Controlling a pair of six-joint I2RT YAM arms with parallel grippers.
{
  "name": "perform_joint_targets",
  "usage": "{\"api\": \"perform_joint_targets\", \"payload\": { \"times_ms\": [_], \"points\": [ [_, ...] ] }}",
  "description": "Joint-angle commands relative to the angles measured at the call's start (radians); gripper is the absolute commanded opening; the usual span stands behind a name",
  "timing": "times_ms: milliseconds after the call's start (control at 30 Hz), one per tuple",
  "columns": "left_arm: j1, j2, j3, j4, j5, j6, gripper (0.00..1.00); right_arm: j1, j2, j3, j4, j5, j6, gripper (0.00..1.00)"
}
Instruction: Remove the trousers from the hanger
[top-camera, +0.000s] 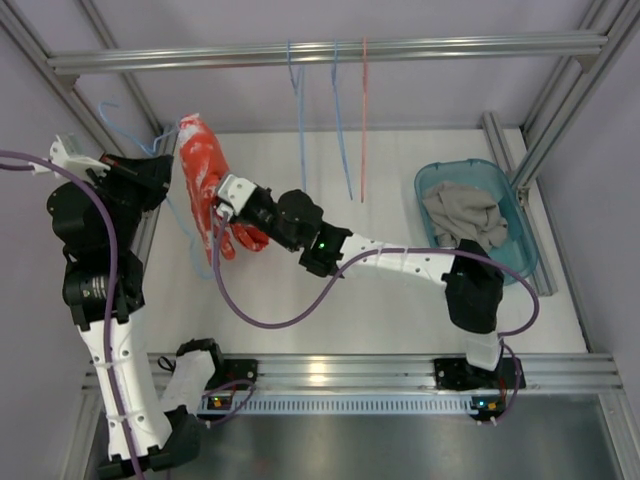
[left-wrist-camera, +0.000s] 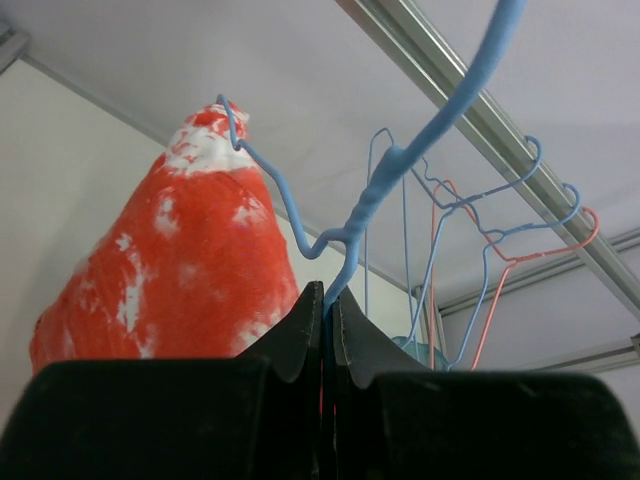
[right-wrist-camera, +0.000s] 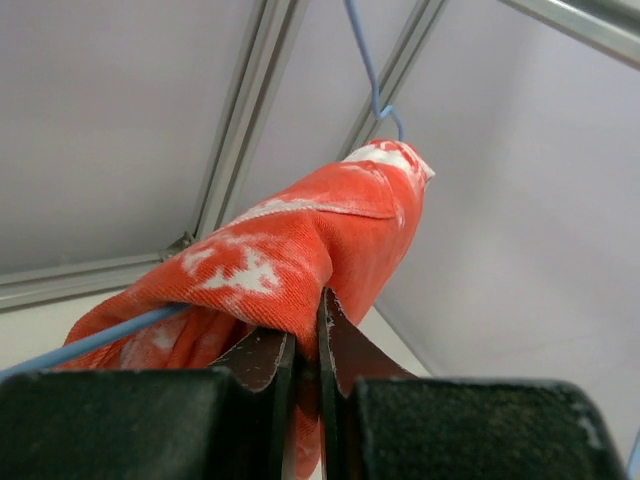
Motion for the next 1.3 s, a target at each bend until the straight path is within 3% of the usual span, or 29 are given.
{"api": "perform_joint_targets", "payload": {
  "times_ms": [0, 767, 1267],
  "points": [
    [0.002, -0.048, -0.025, 0.122, 0.021, 0.035, 0.00, -0.038, -0.171, 0.040, 0.077, -0.019, 0.022, 0.00],
    [0.002, -0.118, -0.322, 0.103, -0.071, 0.161, 0.00, -0.002, -0.363, 0.169, -0.055, -0.088, 0.113, 0.00],
    [0.002, -0.146, -0.451, 0.083, -0.126, 0.196, 0.00, 0.036, -0.418, 0.281, -0.081, -0.045, 0.102, 0.00]
  ]
}}
